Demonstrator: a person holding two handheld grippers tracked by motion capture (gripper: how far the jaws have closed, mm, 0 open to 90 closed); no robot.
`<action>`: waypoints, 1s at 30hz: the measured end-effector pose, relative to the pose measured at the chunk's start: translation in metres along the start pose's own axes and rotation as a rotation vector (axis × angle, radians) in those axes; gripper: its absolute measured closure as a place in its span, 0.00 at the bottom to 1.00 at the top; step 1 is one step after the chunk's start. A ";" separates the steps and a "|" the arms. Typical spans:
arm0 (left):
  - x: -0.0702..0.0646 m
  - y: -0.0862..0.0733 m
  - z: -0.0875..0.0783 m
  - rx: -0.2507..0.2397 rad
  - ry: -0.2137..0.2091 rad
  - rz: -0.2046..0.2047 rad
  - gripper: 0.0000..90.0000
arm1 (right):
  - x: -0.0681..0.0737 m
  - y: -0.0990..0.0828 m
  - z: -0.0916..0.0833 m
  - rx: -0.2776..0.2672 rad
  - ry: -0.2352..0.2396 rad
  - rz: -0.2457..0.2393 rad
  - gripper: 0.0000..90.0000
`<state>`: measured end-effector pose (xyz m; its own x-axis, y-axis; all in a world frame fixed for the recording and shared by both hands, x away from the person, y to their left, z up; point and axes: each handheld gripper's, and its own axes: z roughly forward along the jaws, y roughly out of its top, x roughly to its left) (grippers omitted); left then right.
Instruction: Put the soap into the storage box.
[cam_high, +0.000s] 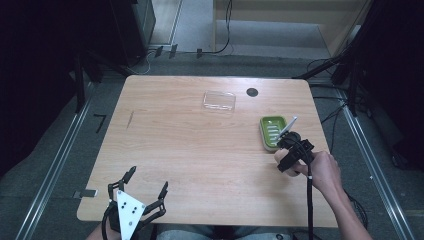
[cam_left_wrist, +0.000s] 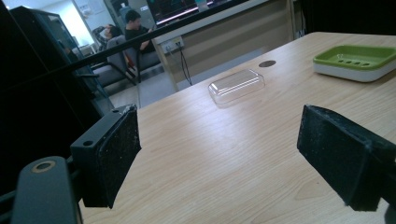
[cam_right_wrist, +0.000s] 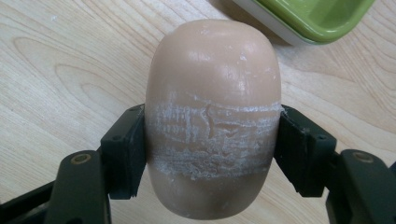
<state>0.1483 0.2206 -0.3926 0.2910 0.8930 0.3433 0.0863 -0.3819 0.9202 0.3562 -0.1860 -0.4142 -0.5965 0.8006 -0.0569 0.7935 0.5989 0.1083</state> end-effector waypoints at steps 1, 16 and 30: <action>0.000 0.000 0.000 0.000 0.000 0.000 0.15 | 0.000 0.000 0.000 0.000 0.000 0.000 0.37; 0.000 0.000 0.000 0.002 -0.001 0.006 0.15 | -0.008 0.005 -0.010 -0.011 -0.018 0.024 0.37; 0.000 0.000 0.000 0.006 0.000 0.011 0.15 | -0.010 0.015 -0.014 -0.016 -0.022 0.026 0.37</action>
<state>0.1483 0.2203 -0.3925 0.2923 0.8888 0.3530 0.0890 -0.3928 0.9153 0.3723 -0.1859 -0.3979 -0.5725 0.8165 -0.0755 0.8068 0.5773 0.1255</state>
